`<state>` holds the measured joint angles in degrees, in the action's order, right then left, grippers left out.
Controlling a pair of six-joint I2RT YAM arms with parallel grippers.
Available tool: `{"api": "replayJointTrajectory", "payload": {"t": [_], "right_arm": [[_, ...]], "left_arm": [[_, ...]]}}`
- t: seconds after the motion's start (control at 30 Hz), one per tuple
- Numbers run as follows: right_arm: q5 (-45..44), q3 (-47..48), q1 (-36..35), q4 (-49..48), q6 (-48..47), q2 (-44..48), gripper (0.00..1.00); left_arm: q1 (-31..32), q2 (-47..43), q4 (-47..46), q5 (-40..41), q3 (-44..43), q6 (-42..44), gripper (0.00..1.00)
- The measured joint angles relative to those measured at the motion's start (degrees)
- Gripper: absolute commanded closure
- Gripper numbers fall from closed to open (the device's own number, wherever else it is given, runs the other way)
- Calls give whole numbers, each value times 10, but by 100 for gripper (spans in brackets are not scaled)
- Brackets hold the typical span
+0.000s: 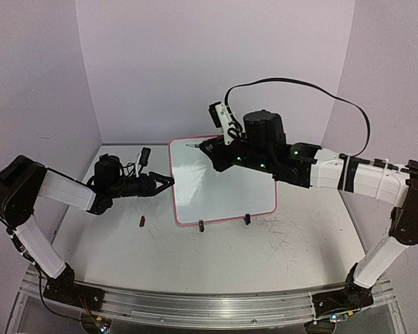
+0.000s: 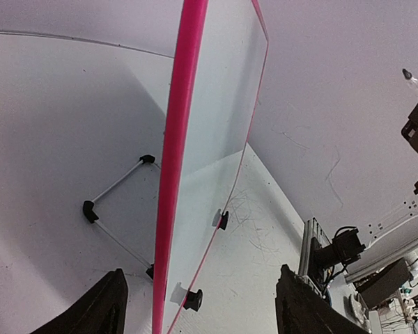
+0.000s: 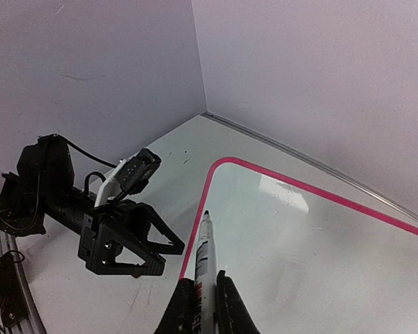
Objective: Write a sentence on the whiteboard
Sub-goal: Hold the whiteboard at the center of the board.
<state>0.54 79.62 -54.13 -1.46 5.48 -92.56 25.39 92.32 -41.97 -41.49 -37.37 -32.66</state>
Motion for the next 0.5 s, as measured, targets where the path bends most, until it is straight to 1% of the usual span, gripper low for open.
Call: {"api": "replayJointTrajectory", "payload": {"t": [0.2,0.3,0.5], "right_arm": [[-23,34,-18,16,-17,-44,100],[-32,41,-26,20,-27,-55,100],[-63,57,-45,33,-38,-75,100]], "left_arm": [[0,59,-39,-38,-29,-2,46],[0,77,-47,-48,-35,1,55],[0,99,-51,-58,-37,22,68]]}}
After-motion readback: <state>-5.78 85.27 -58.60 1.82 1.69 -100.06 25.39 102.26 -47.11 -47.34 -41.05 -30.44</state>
